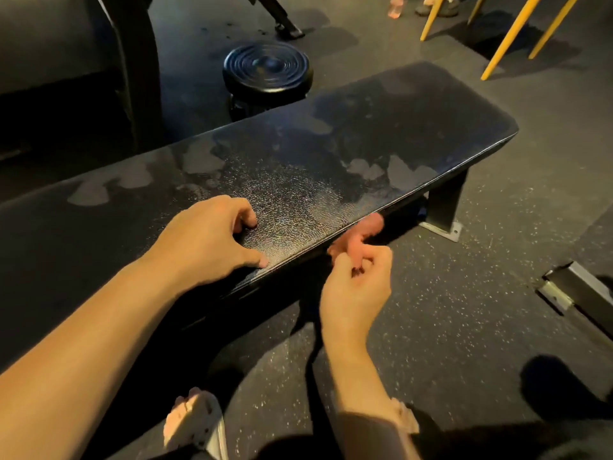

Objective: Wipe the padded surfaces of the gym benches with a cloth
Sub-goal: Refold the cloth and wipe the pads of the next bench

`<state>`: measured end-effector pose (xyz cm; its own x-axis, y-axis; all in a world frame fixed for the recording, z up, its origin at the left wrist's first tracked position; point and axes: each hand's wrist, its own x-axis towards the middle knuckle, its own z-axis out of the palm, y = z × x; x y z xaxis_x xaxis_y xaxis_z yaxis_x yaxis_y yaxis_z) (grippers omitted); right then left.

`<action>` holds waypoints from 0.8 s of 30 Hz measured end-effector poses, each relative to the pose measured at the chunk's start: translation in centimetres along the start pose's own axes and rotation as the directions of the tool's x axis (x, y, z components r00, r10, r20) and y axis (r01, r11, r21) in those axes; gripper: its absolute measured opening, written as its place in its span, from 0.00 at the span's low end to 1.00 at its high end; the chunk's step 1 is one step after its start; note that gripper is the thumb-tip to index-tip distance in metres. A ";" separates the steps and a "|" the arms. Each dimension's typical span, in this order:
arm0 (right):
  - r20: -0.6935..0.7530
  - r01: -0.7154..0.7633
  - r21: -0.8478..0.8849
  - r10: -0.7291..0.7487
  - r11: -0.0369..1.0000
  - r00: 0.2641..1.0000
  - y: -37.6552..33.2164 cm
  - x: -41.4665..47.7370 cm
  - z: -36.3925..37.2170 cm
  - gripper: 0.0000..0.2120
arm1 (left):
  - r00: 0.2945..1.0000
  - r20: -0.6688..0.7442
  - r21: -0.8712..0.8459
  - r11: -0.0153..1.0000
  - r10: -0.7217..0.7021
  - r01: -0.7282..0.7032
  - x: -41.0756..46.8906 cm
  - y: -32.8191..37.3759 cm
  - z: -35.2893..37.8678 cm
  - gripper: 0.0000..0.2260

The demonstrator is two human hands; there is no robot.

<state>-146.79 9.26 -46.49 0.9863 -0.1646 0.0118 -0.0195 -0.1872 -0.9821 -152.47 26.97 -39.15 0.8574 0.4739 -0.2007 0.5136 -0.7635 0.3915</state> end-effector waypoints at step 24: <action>0.786 -0.068 -0.247 0.241 0.967 0.569 -1.7 -11.0 -1.7 0.05 | 0.932 -0.353 0.191 0.981 0.084 -0.016 -15.2 -5.8 1.3 0.17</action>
<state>-157.84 9.73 -44.59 0.6849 0.6229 -0.3781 -0.1268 -0.4091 -0.9037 -168.40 23.61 -39.52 0.8310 0.5320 0.1626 0.4962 -0.8410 0.2157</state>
